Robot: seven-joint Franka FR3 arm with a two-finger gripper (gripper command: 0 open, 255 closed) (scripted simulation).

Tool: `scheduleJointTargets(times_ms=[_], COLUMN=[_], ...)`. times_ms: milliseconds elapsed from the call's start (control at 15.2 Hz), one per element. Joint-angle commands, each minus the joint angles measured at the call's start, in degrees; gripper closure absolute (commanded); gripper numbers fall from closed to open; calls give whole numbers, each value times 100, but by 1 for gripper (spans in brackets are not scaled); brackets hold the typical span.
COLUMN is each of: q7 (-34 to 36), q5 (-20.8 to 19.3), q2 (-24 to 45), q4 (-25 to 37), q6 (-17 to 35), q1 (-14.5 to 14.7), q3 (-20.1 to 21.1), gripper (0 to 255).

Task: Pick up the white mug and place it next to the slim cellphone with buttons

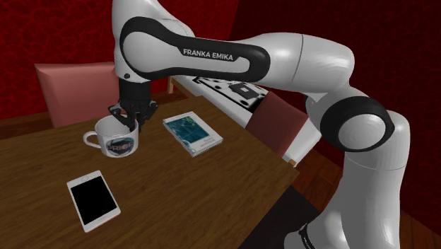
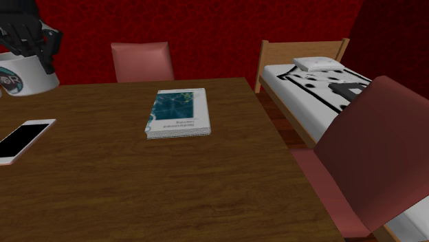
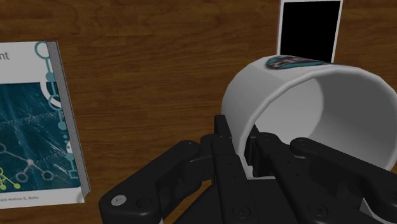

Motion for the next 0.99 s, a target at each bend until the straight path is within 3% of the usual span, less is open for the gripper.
scheduleJointTargets(times_ms=[0,924], q7=[6,-7], q5=[-4,-35], q2=[17,130], q4=[-116,-1026], q6=[136,1151], q1=[-2,-48], q3=[-3,-33], gripper=[255,255])
